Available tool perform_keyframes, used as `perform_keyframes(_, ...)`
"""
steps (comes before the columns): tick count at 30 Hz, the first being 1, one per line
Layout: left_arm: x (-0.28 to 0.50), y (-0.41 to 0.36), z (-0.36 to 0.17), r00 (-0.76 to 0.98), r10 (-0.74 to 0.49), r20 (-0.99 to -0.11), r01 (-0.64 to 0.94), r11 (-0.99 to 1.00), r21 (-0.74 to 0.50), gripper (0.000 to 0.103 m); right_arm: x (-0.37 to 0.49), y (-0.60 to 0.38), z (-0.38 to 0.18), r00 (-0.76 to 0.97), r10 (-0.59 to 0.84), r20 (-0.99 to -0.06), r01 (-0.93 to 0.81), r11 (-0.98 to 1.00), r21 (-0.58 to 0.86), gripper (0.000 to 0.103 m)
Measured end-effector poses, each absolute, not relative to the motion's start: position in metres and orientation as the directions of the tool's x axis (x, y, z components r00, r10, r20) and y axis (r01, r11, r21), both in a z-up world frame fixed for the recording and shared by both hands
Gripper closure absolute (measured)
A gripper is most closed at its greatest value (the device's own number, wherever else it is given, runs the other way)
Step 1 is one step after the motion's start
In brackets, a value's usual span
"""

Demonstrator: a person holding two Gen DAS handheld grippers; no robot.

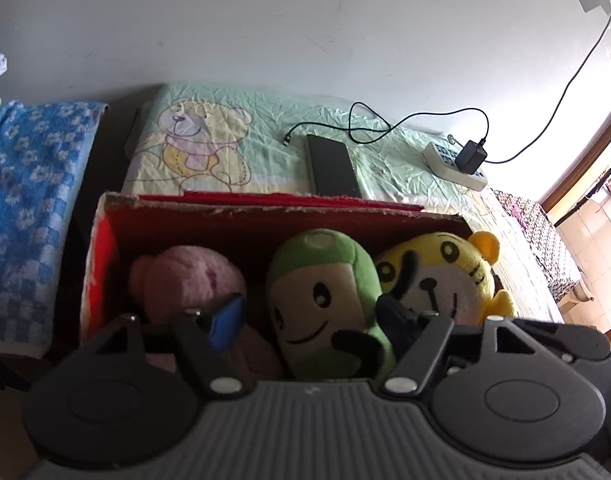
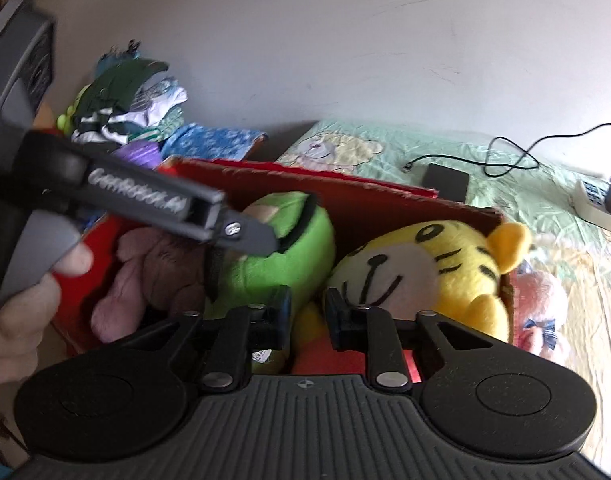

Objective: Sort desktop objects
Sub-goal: 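Lower the green plush into the red box beside the tiger plush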

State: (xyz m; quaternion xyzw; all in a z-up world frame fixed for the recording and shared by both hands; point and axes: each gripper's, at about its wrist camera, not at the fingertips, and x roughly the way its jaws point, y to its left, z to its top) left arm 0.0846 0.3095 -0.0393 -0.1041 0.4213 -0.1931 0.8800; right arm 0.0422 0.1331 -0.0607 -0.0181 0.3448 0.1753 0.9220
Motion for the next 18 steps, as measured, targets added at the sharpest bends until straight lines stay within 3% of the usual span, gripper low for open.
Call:
perform_keyframes(2,0.086,0.307,-0.04,0.563,-0.437,-0.702,0.263,0.9,-0.349,0.029,0.045,0.134,-0.062,0.667,0.37,-0.646,-0.369,0.918,0.145,0.089)
perform_keyframes(8,0.09,0.299,-0.051,0.522,-0.461,-0.718,0.272,0.888,-0.372,0.028,0.05,0.127,-0.067,0.676,0.329,-0.659,-0.327,0.936,0.132,0.087)
perform_keyframes(18,0.081,0.282,-0.058,0.517,-0.442,-0.733,0.308,0.895,-0.323,0.028,0.039,0.085,-0.055,0.76,0.323,-0.563,-0.231,0.945,0.231,0.087)
